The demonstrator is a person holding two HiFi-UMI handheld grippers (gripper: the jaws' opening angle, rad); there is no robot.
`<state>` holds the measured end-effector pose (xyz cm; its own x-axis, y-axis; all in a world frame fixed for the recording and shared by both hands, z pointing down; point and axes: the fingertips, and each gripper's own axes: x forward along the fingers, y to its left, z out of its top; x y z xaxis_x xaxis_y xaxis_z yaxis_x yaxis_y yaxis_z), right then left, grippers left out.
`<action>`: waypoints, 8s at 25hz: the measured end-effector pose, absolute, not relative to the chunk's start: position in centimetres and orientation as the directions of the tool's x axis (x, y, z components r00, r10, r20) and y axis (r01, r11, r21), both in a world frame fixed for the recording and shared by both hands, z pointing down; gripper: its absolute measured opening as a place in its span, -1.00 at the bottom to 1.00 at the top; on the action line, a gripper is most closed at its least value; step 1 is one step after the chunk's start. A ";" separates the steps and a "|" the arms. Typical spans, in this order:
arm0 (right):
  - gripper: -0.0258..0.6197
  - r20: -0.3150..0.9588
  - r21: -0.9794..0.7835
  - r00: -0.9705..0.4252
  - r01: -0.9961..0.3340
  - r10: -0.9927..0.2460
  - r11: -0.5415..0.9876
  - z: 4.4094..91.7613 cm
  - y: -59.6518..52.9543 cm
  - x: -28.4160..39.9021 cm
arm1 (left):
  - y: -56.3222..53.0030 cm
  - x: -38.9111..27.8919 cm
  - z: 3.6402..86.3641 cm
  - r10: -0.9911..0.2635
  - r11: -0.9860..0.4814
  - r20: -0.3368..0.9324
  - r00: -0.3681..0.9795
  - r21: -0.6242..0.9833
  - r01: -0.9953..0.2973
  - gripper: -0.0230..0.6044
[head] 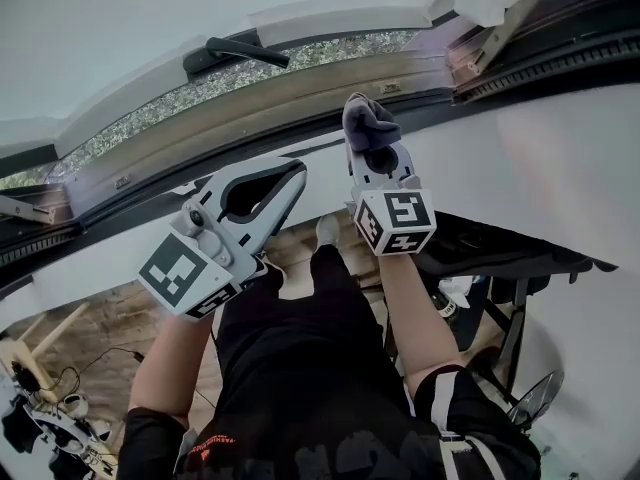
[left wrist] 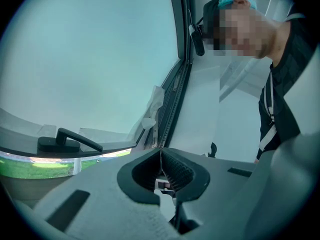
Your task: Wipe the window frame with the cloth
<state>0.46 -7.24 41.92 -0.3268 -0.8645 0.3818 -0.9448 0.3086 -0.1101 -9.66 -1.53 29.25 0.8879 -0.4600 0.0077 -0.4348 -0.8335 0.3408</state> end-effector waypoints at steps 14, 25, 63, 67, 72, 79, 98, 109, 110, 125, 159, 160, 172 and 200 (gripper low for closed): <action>-0.77 0.384 -0.109 -0.346 -0.938 -0.856 0.330 40.8 -7.1 -1.7 | -1.6 -12.2 27.9 -0.485 -0.828 -0.016 0.874 0.331 -0.453 -0.84; -0.77 0.236 0.043 -0.246 -0.964 -0.940 0.263 30.1 -8.9 7.2 | -2.3 -7.1 24.4 -0.452 -0.861 -0.085 0.888 0.302 -0.409 -0.84; -0.77 0.190 0.247 -0.041 -0.965 -0.981 0.088 27.7 -12.9 17.8 | -6.1 0.7 26.2 -0.418 -0.864 -0.050 0.907 0.330 -0.380 -0.84; -0.77 0.223 0.242 -0.029 -0.966 -0.974 0.084 29.9 -13.0 17.8 | -6.3 0.5 26.9 -0.421 -0.858 -0.040 0.906 0.341 -0.383 -0.84; -0.77 0.239 0.235 -0.025 -0.969 -0.971 0.083 31.3 -13.3 18.0 | -6.6 0.6 27.9 -0.419 -0.853 -0.027 0.908 0.354 -0.383 -0.84; -0.77 0.275 0.207 -0.024 -0.975 -0.961 0.084 33.5 -13.2 18.6 | -6.7 1.2 29.0 -0.411 -0.851 -0.011 0.911 0.364 -0.380 -0.84; -0.77 0.363 0.167 -0.058 -0.978 -0.930 0.126 38.7 -13.2 17.7 | -6.6 1.1 30.5 -0.412 -0.840 0.023 0.911 0.378 -0.389 -0.84; -0.77 0.391 0.121 -0.107 -0.979 -0.914 0.166 40.0 -12.9 14.4 | -6.3 -1.4 30.6 -0.433 -0.830 0.017 0.901 0.383 -0.405 -0.84; -0.77 0.393 0.119 -0.110 -0.978 -0.913 0.169 40.0 -12.9 14.0 | -6.3 -1.7 30.6 -0.435 -0.829 0.016 0.900 0.384 -0.408 -0.84; -0.77 0.409 0.108 -0.161 -0.969 -0.898 0.223 40.4 -12.2 8.2 | -5.4 -6.8 30.5 -0.475 -0.810 0.004 0.880 0.388 -0.440 -0.84; -0.77 0.340 0.005 -0.299 -0.947 -0.892 0.320 36.2 -9.9 -0.6 | -1.6 -14.7 27.0 -0.544 -0.798 -0.036 0.838 0.330 -0.504 -0.84; -0.77 0.331 -0.003 -0.308 -0.945 -0.892 0.326 35.7 -9.7 -0.6 | -1.4 -14.7 26.6 -0.548 -0.798 -0.040 0.835 0.325 -0.508 -0.84; -0.77 0.225 -0.085 -0.456 -0.890 -0.861 0.448 29.2 -6.6 -1.7 | 1.9 -14.5 23.7 -0.617 -0.764 -0.045 0.786 0.272 -0.585 -0.84; -0.77 0.055 -0.160 -0.573 -0.813 -0.818 0.559 20.2 -2.5 4.6 | 4.0 -8.6 19.9 -0.654 -0.748 -0.036 0.756 0.183 -0.638 -0.84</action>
